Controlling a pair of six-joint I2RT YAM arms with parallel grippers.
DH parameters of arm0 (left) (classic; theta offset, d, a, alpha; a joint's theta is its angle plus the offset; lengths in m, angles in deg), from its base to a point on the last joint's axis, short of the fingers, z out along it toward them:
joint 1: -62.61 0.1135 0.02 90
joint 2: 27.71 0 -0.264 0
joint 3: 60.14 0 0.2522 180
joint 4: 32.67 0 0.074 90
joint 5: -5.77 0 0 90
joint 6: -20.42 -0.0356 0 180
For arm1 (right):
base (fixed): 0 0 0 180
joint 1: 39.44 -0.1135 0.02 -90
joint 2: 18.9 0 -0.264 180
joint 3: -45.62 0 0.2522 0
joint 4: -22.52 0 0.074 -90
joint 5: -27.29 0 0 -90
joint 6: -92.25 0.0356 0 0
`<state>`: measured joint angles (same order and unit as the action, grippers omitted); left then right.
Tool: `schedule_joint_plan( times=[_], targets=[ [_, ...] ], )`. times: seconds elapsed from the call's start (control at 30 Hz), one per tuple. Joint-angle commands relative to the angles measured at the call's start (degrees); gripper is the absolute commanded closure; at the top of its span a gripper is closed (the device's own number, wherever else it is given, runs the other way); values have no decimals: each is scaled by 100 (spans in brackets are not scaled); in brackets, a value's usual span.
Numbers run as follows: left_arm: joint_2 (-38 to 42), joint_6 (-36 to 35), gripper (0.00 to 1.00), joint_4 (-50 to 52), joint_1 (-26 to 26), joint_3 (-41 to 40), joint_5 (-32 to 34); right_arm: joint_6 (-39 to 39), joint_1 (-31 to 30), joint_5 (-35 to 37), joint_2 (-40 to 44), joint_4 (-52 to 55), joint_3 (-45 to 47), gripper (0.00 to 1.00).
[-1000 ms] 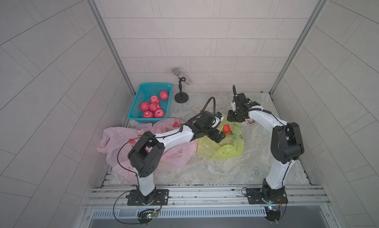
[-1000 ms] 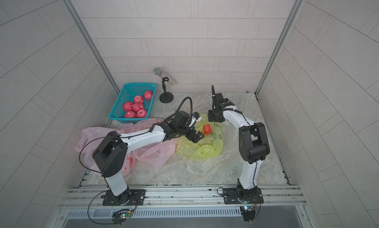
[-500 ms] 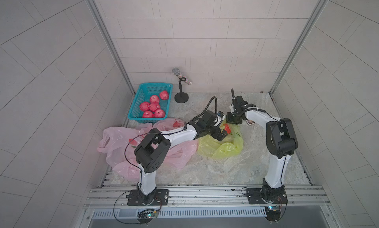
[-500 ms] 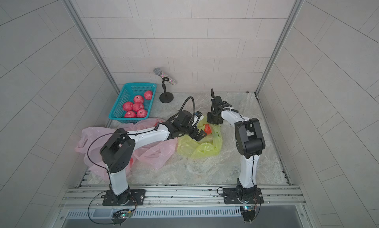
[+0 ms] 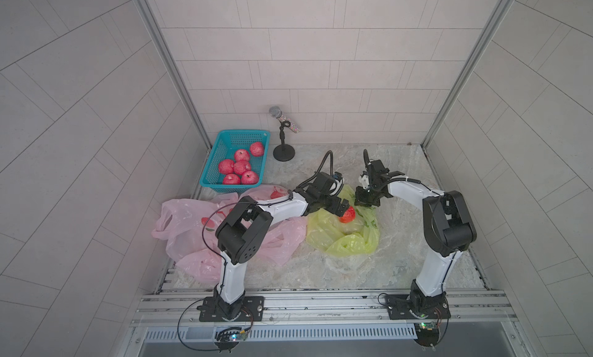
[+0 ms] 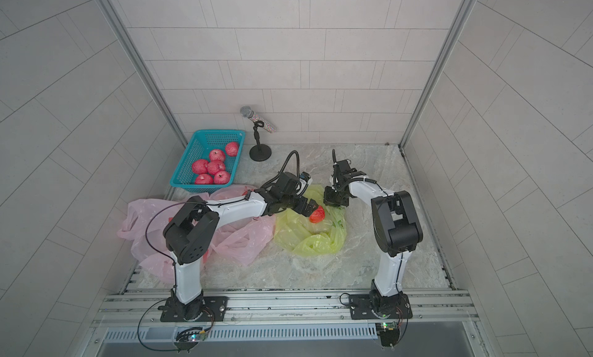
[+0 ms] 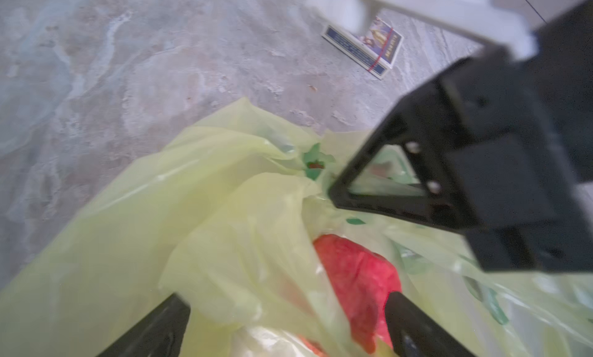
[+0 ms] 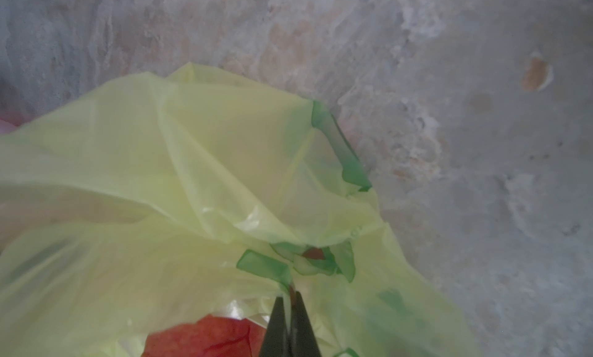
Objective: Untie the knot of a plastic bag & take out the apple
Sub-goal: Adjust the plastic bag at the center of the board.
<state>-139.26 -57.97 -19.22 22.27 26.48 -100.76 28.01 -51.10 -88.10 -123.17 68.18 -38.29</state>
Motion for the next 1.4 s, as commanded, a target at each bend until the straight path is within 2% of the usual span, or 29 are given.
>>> schedule_joint_plan(
  times=[0.0,0.3,0.53,0.77,1.17,1.37],
  targets=[
    [173,262,0,-521,271,-276,-6,-9,-38,-55,253,54,220,100],
    [-298,210,0,-385,403,47,629,-34,-151,-42,407,87,313,100],
    [-866,59,0,221,292,477,977,-61,-187,78,515,140,335,100],
    [-1090,68,0,620,261,392,1441,-9,-189,43,638,92,418,100],
    [289,-80,0,407,564,64,792,123,-196,83,738,-36,469,100],
    [900,-132,0,331,653,-83,840,166,-195,86,758,-99,493,100]
  ],
)
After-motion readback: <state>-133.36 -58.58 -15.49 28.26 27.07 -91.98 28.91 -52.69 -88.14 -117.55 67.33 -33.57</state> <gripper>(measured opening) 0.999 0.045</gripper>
